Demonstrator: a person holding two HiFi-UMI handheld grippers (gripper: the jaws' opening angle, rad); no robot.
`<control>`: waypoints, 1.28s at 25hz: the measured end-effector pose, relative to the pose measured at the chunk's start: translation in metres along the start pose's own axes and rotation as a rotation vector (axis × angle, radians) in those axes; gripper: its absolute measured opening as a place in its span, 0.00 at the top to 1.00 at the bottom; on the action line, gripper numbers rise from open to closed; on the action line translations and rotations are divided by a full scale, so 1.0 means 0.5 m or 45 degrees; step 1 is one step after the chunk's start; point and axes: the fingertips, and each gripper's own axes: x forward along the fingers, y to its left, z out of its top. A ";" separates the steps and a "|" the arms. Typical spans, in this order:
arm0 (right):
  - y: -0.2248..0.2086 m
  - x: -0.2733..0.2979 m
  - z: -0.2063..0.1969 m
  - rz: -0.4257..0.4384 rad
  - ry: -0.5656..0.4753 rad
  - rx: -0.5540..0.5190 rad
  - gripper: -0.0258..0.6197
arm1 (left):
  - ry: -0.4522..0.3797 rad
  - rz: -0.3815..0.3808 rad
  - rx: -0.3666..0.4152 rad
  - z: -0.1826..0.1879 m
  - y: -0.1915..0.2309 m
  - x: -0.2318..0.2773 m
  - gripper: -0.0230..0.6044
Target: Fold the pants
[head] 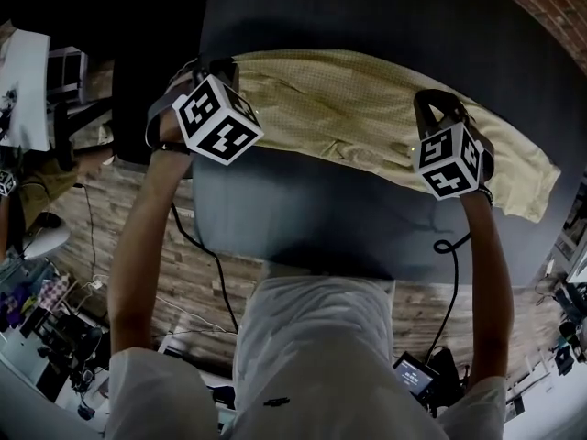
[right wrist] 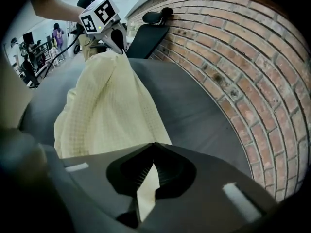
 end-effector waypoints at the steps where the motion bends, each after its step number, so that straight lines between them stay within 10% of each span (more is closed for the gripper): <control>1: -0.004 -0.001 0.006 -0.009 -0.007 0.002 0.94 | 0.003 -0.001 0.001 -0.005 -0.001 0.002 0.95; 14: -0.094 0.014 0.023 -0.125 0.013 0.046 0.94 | 0.048 0.039 -0.003 -0.007 0.027 0.047 0.94; 22: -0.091 -0.003 0.051 -0.159 -0.046 0.123 0.80 | -0.052 -0.030 -0.081 0.017 0.010 0.009 0.56; 32: -0.001 -0.071 0.082 -0.086 -0.210 0.212 0.80 | -0.092 0.021 -0.296 -0.035 -0.053 -0.076 0.55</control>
